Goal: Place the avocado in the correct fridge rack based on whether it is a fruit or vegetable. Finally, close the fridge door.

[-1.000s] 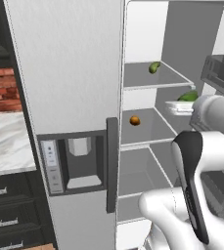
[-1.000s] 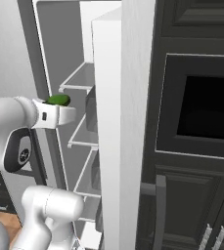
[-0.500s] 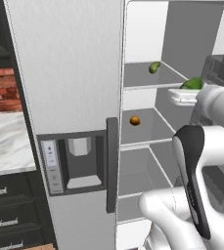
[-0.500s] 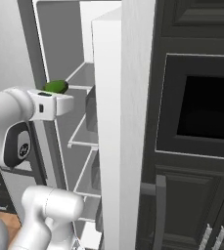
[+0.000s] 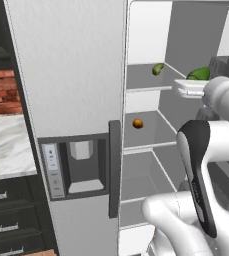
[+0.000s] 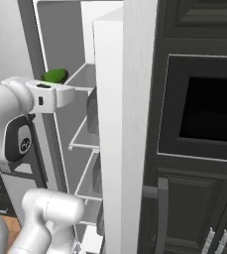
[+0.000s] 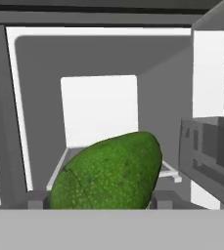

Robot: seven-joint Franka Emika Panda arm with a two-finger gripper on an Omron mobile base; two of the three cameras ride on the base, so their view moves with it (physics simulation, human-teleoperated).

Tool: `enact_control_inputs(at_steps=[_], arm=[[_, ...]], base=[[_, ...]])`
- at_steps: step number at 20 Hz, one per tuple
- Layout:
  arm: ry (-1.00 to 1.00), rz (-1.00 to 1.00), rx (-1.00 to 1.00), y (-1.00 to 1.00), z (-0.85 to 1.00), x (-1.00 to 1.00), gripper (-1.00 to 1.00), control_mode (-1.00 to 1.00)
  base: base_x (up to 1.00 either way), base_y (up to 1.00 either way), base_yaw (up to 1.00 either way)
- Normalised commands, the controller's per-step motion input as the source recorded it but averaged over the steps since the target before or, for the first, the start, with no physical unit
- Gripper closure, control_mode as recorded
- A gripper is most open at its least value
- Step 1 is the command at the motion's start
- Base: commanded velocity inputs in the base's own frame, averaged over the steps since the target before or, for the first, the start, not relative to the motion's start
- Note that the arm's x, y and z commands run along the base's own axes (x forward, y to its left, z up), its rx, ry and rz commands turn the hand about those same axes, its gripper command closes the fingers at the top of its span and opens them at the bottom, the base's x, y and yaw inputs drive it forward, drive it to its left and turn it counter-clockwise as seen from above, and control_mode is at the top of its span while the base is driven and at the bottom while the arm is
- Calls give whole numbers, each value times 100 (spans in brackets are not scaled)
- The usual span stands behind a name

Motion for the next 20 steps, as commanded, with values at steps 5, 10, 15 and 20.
enact_control_inputs(at_steps=[5, 10, 15, 20], arm=[[11, 0, 0, 0, 2, 19, 100, -100], [14, 0, 0, 0, -3, 35, 100, -100], [11, 0, 0, 0, -23, 31, 100, -100], [7, 0, 0, -7, -44, 35, 100, -100]], base=[[0, 0, 0], [0, 0, 0], [0, 0, 0], [0, 0, 0]])
